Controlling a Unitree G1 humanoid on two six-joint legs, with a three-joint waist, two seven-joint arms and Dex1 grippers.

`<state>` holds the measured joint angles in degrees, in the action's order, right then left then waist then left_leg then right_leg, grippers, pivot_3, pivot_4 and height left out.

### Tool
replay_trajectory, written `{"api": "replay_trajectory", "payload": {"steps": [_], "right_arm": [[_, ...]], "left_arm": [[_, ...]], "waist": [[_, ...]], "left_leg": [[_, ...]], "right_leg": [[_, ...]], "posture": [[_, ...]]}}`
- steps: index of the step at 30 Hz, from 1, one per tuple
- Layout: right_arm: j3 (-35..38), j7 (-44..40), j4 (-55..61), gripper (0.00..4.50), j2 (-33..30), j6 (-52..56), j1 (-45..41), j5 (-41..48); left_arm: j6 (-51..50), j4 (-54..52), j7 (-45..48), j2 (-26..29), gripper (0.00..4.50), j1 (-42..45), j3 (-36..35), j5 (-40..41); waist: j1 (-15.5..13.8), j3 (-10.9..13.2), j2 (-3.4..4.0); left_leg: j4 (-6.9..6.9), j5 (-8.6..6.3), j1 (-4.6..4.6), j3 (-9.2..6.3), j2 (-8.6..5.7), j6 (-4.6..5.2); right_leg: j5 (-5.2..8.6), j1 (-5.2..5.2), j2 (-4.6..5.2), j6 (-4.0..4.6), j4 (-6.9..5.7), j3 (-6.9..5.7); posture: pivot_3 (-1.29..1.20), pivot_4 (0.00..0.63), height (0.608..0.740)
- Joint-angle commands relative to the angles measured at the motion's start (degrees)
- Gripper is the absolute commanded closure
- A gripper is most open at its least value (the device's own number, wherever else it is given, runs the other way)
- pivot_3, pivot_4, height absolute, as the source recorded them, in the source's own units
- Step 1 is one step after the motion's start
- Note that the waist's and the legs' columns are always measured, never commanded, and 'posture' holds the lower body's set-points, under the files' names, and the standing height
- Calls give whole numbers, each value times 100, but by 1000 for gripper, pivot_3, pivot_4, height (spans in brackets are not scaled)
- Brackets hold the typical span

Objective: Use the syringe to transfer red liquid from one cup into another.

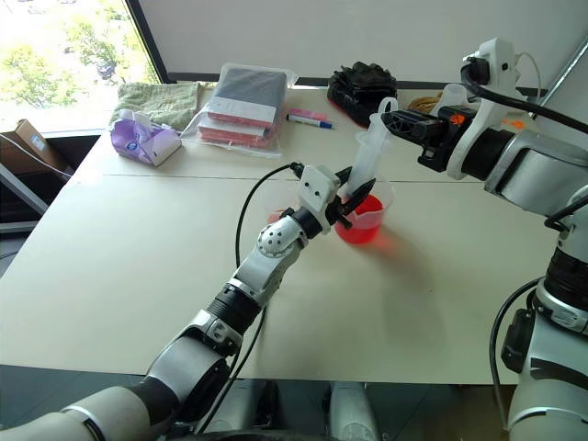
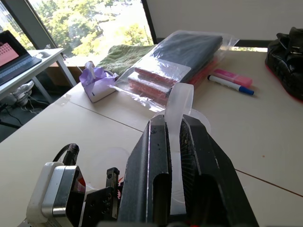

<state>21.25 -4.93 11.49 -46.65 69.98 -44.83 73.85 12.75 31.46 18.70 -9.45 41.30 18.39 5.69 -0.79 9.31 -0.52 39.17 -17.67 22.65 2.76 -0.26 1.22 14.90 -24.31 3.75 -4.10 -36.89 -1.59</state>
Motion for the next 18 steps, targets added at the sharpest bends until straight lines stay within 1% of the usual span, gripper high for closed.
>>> {"api": "replay_trajectory", "payload": {"steps": [1, 16, 18], "right_arm": [[502, -179, 275, 4443, -107, -501, -426, 225], [490, -315, 338, 4443, -214, -394, -271, 271], [473, -358, 355, 3667, -238, -366, -243, 299]], "left_arm": [[-267, 264, 183, -536, 3002, -62, 218, -108], [-158, 230, 228, -583, 3002, -51, 211, -69], [-129, 220, 230, -599, 3002, -45, 183, -41]], "waist": [[0, 0, 0], [1, 0, 0], [-3, -1, 1]], "left_leg": [[0, 0, 0, 0, 0, 0], [-1, 0, 1, -1, 0, 0], [-1, 0, 1, -1, 0, 0]], "right_leg": [[0, 0, 0, 0, 0, 0], [0, 0, 0, 0, 2, 0], [0, 0, 0, 0, 2, 0]], "posture": [[0, 150, 740], [0, 150, 740], [0, 150, 740]]}}
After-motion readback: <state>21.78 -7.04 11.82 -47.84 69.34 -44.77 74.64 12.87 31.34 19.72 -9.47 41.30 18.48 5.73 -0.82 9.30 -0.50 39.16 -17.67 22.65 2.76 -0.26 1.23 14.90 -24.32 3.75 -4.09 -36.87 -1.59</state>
